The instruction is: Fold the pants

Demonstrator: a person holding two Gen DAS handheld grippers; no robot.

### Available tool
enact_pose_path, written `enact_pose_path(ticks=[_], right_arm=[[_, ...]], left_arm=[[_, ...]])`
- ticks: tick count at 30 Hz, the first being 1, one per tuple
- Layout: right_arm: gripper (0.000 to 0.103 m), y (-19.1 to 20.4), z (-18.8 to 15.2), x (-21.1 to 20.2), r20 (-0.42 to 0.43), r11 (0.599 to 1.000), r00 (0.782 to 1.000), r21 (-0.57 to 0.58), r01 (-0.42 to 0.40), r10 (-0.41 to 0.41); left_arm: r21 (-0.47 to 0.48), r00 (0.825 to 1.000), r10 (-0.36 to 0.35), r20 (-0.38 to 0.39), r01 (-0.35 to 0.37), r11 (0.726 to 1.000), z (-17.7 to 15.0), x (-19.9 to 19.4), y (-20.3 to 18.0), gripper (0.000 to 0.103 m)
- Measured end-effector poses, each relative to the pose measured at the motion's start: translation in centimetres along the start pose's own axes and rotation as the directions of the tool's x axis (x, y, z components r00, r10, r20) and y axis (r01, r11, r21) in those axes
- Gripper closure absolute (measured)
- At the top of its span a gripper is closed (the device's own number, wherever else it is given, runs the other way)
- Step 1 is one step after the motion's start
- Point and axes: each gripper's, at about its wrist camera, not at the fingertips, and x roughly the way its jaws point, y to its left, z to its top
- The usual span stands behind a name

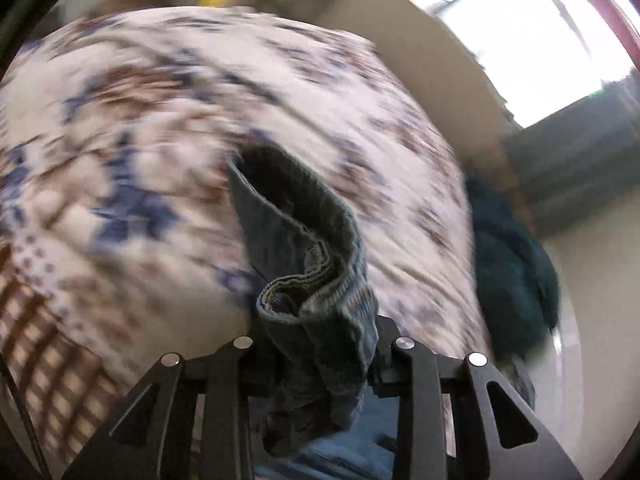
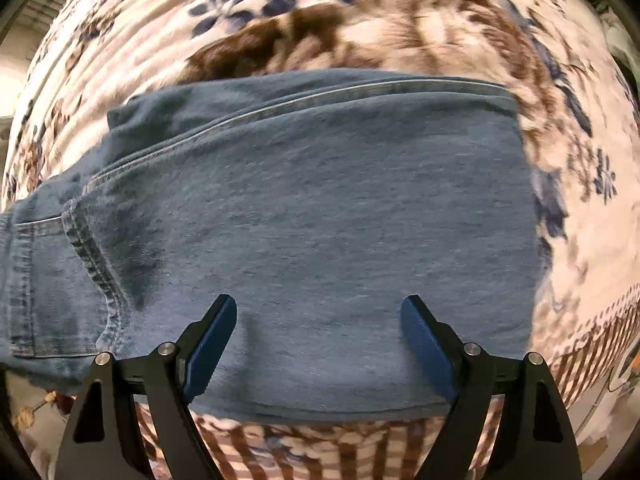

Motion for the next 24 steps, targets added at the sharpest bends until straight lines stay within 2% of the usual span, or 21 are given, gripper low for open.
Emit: enact_pose_path(ticks=[3, 6, 9, 10, 12, 14, 18, 21, 23, 24], right_arm=[[0.016, -3.4, -0.4, -1.2, 0.012, 1.000, 1.000, 0.029, -0.008, 0.008], [0.016, -8.2, -1.1, -2.5, 0.017, 0.998, 1.000, 0.070, -0.002, 0.001], [0.016, -12.9, -1.9, -3.4, 0.026, 0.993, 0.999, 0.114, 0.021, -0.024], [0.016, -14.4, -2.0, -3.6, 0.030, 0.991, 0.999, 0.127, 0.029, -0.033], [0.016, -17.0, -2.2, -3.9, 0.038, 0.989, 0.998, 0.144, 0.038, -0.044], [0.016, -19.5, -2.2, -4.2, 0.041, 0.988, 0.998, 0.147, 0.045, -0.051], [0.016, -23.2, -1.7, -5.0, 0.055, 0.991, 0.998, 0.130, 0.019, -0.027], [0.016, -24.1, -1.9, -5.3, 0.077, 0.993, 0.997, 0.112, -0.035, 0.026], [0.016, -24.0, -1.9, -5.8, 0.096, 0.991, 0.991, 0.090, -0.103, 0.094], [0.016, -24.1, -1.8, -6.0, 0.108, 0.987, 0.985, 0.078, -0.142, 0.134]], left_arm=[[0.113, 0.997, -0.043, -0.071, 0.051, 0.992, -3.5, 1.1, -6.2, 0.075], [0.217, 0.984, -0.034, -0.173, 0.072, 0.973, -8.6, 4.6, -11.2, 0.075], [0.338, 0.963, 0.055, -0.262, 0.039, 0.940, -14.0, 9.1, -14.1, 0.076], [0.389, 0.950, 0.107, -0.294, 0.017, 0.921, -16.1, 11.1, -14.5, 0.076], [0.474, 0.907, 0.230, -0.352, -0.039, 0.880, -19.3, 15.0, -14.3, 0.075], [0.513, 0.876, 0.296, -0.380, -0.067, 0.856, -20.9, 17.2, -13.6, 0.075], [0.581, 0.863, 0.344, -0.371, -0.074, 0.811, -22.1, 17.6, -14.1, 0.073], [0.596, 0.843, 0.376, -0.385, -0.084, 0.799, -22.2, 17.4, -15.1, 0.066], [0.621, 0.835, 0.401, -0.377, -0.093, 0.778, -22.0, 16.7, -16.2, 0.056], [0.619, 0.834, 0.405, -0.375, -0.100, 0.779, -22.0, 15.7, -16.4, 0.051]])
